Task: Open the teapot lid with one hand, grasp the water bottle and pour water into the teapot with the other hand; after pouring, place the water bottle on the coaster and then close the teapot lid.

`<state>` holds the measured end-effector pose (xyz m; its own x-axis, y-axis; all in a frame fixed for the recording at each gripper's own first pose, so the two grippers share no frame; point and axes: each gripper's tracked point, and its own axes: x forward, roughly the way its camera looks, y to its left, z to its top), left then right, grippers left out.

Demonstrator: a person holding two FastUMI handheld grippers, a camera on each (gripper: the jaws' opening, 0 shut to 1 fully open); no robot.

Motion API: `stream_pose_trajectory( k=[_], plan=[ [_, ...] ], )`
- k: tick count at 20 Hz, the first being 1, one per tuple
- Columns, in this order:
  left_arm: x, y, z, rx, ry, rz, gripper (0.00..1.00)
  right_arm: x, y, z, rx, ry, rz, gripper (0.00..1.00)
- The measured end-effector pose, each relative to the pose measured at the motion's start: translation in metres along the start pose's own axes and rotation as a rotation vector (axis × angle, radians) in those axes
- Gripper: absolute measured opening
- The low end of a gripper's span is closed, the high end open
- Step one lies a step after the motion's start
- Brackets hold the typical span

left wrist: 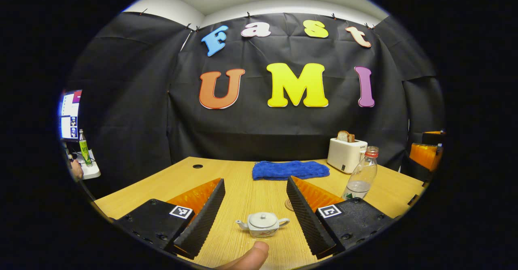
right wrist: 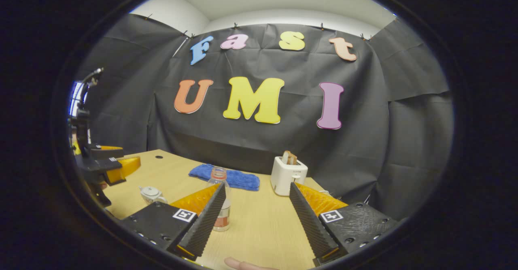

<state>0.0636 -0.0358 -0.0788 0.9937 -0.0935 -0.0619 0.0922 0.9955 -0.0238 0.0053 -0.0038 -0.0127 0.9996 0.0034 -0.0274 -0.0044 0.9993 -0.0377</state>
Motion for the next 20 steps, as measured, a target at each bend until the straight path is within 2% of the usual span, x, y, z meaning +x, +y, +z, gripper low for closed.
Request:
stream_pose_trajectory(
  k=[5,10,14,15,17,20],
  plan=[
    [0.03,-0.005,-0.04,-0.037,0.047,-0.019,0.96,0.005,0.001,-0.006,-0.003,0.019,0.0,0.95],
    [0.038,-0.009,-0.057,0.002,0.066,-0.013,0.94,0.006,0.005,-0.009,-0.014,0.027,0.006,0.97],
    [0.04,-0.02,-0.066,0.024,0.08,-0.055,0.77,0.007,0.005,-0.01,-0.017,0.033,0.007,0.95],
    [0.041,-0.021,-0.071,0.02,0.094,-0.057,0.66,0.007,0.005,-0.011,-0.017,0.035,0.004,0.95],
    [0.044,-0.022,-0.082,-0.005,0.129,-0.068,0.55,0.008,0.003,-0.012,-0.016,0.04,0.0,0.95],
    [0.044,-0.023,-0.083,0.005,0.128,-0.072,0.44,0.008,0.003,-0.012,-0.018,0.04,0.001,0.95]
  ],
)
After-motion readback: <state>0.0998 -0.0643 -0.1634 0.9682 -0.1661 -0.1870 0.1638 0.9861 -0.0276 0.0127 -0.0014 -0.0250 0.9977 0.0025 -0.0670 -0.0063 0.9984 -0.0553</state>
